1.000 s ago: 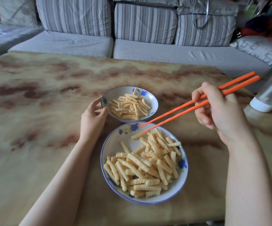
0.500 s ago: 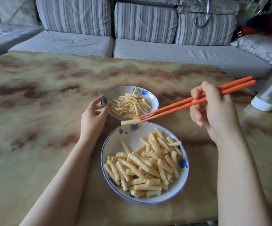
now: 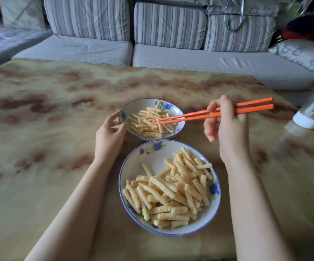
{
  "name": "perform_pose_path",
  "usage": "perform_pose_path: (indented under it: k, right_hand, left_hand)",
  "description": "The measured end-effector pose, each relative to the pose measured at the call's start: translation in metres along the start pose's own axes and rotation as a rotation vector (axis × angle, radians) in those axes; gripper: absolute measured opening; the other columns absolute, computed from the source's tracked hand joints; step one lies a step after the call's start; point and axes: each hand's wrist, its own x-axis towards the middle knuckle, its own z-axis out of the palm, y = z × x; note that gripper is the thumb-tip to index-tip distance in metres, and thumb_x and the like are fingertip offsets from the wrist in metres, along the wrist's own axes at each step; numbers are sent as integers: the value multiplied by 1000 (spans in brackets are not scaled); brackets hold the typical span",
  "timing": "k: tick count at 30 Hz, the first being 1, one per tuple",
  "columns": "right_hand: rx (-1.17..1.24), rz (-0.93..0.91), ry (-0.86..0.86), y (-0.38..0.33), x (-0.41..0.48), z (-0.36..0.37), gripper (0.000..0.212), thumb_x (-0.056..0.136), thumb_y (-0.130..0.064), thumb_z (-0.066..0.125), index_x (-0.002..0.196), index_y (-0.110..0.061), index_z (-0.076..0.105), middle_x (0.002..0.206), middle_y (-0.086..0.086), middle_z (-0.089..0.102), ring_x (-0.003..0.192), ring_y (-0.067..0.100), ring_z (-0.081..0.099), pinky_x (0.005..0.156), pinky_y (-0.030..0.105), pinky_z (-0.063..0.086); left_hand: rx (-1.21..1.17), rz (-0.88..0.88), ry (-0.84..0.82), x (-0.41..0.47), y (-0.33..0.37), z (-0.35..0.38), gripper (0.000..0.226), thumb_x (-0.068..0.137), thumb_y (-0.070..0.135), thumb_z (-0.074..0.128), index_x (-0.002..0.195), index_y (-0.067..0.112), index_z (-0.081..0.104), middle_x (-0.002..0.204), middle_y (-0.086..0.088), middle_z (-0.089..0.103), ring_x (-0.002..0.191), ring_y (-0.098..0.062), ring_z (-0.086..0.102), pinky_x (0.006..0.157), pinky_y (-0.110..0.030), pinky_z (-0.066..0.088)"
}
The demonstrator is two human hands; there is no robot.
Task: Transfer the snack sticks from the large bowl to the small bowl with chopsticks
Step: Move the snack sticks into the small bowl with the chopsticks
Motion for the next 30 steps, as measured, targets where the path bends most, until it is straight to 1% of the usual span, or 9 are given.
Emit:
perform_pose_path:
  k: [4,7,11,14,16,17,20,25,30]
  right_hand:
    - [22,21,-153,-12,0,-12,41,102,-24,35,65,-12,49,34,3,38,29,17,27,36,19,20]
    - [-95,59,-298,-21,-5,-21,41,102,-27,35,67,-12,49,35,2,36,29,17,26,35,19,20]
    - [-203,86,-417,-29,-13,-24,40,102,-29,36,70,-9,50,35,3,37,29,16,27,34,19,20]
    - [-195,90,-465,-32,-17,-23,41,102,-29,37,69,-9,50,35,5,38,27,16,29,33,17,22]
    - [-189,86,-499,-33,-19,-22,41,102,-29,37,68,-9,51,35,7,39,27,16,29,32,16,24]
    - [-195,79,-514,-32,-19,-21,42,102,-29,37,68,-9,52,36,7,40,27,17,29,32,16,25]
    - [-206,68,-514,-30,-20,-17,42,102,-28,37,68,-9,51,36,6,40,30,18,30,33,16,26]
    - [-192,94,-415,-22,-16,-13,44,103,-29,35,66,-9,48,35,5,37,28,17,28,34,17,25]
    - [-128,92,-314,-21,-13,-15,43,103,-26,35,65,-10,48,36,3,36,28,16,29,34,18,24]
  left_hand:
    - [0,-2,0,0,0,0,39,90,17,58,128,25,60,102,4,69,63,-1,62,57,-4,43]
    - [-5,-2,-2,1,-1,0,40,89,18,58,128,27,59,104,3,70,68,-7,65,62,-8,46]
    - [-11,-7,-6,1,-1,0,40,89,18,58,128,26,59,104,2,69,67,-8,64,57,-5,44]
    - [5,-5,-5,-1,1,0,38,90,16,58,127,25,59,102,3,67,61,5,61,54,-2,41]
    - [11,-8,-11,-1,1,-1,38,89,17,58,126,26,59,101,4,67,67,6,64,64,-7,46]
    - [11,-11,-17,0,1,-1,40,88,18,57,127,27,60,103,3,69,78,-4,68,73,-16,51]
    - [19,-23,-27,0,0,-1,42,87,20,56,128,29,59,105,2,70,88,-21,69,88,-35,53]
    - [15,-22,-23,0,0,-1,42,88,19,57,129,29,58,105,3,70,76,-17,67,80,-31,53]
    - [10,-25,-19,-1,1,0,42,88,19,57,129,28,59,104,3,69,75,-16,67,78,-27,51]
